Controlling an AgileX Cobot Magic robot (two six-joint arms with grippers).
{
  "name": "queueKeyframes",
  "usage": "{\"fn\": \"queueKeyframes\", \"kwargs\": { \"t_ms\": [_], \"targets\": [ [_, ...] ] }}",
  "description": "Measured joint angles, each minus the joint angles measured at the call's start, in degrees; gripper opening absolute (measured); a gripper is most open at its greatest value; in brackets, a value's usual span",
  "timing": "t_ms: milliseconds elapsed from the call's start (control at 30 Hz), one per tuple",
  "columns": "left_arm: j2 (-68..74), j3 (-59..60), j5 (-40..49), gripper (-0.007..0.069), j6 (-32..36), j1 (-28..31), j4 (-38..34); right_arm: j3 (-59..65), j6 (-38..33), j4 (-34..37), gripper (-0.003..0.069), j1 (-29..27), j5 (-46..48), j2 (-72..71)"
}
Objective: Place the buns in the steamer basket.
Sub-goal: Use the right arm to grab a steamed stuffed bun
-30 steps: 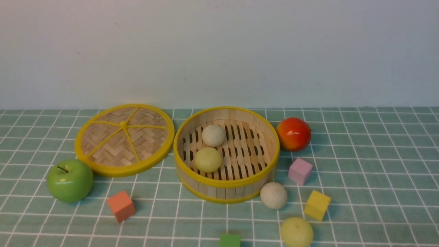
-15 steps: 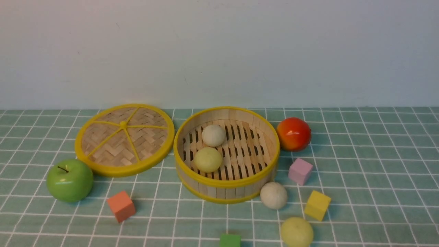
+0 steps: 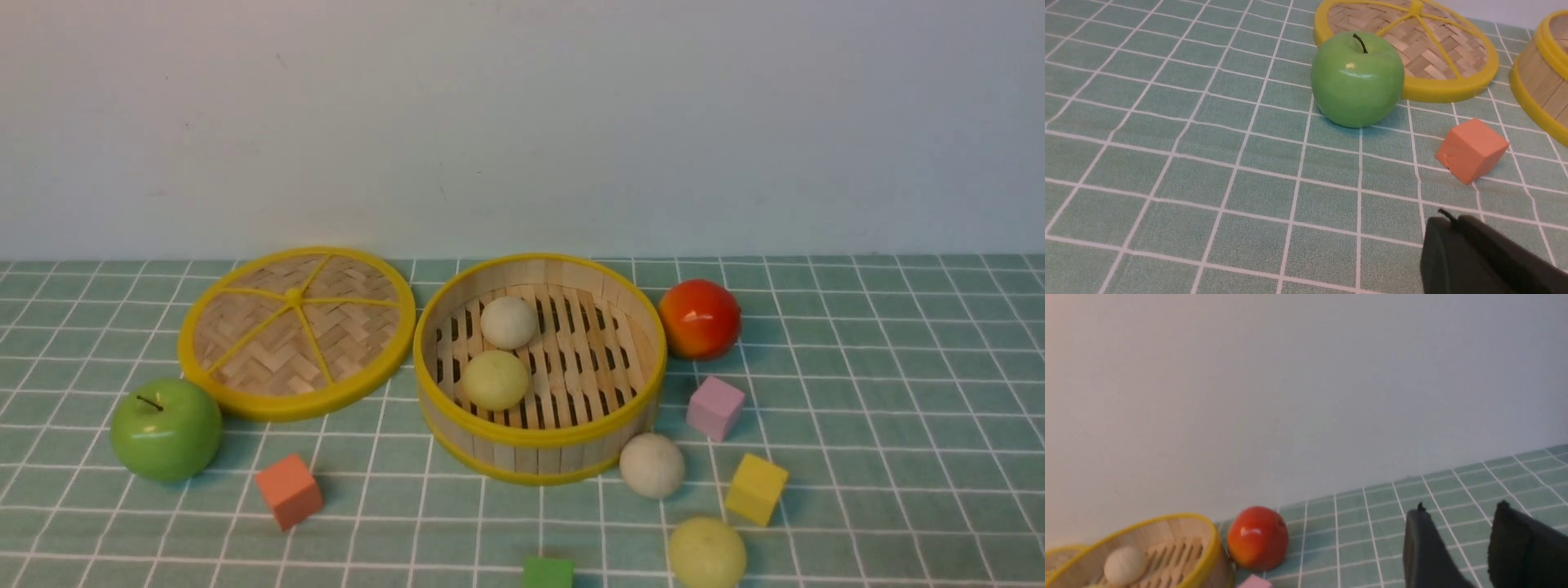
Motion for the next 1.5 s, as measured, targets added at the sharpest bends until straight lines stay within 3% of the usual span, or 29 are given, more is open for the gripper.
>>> {"fn": "queueKeyframes", "kwargs": {
  "t_ms": [133, 267, 567, 700, 800, 933, 1067, 1167, 1300, 1500],
  "targets": [
    [0.0, 0.0, 0.0, 0.0011, 0.0, 0.0, 0.0, -0.2, 2.8, 1.6, 0.0240, 0.0, -2.8, 0.0],
    [0.0, 0.0, 0.0, 0.0011, 0.0, 0.0, 0.0, -5.2, 4.5, 1.4, 0.0240, 0.0, 1.2, 0.2],
    [0.0, 0.0, 0.0, 0.0018, 0.0, 0.0, 0.0, -32.9, 4.8, 1.0, 0.0240, 0.0, 23.4, 20.2],
    [0.0, 0.0, 0.0, 0.0021, 0.0, 0.0, 0.0, -36.9, 4.6, 0.3, 0.0240, 0.0, 29.9, 31.7],
    [0.0, 0.0, 0.0, 0.0021, 0.0, 0.0, 0.0, -36.9, 1.7, 1.2, 0.0240, 0.0, 31.2, 42.1],
    [0.0, 0.1, 0.0, 0.0021, 0.0, 0.0, 0.0, -37.0, -4.8, 7.9, 0.0240, 0.1, 31.5, 53.3],
    [0.0, 0.1, 0.0, 0.0021, 0.0, 0.0, 0.0, -40.6, -22.4, 20.3, 0.0240, 3.6, 34.2, 65.9],
    [0.0, 0.1, 0.0, 0.0021, 0.0, 0.0, 0.0, -45.5, -31.3, 27.2, 0.0240, 7.9, 34.9, 73.7],
    [0.0, 0.1, 0.0, 0.0021, 0.0, 0.0, 0.0, -52.9, -35.8, 30.6, 0.0240, 14.4, 35.7, 83.0],
    [0.0, 0.1, 0.0, 0.0029, 0.0, 0.0, 0.0, -63.6, -33.7, 28.4, 0.0240, 21.6, 39.1, 94.4]
  ]
}}
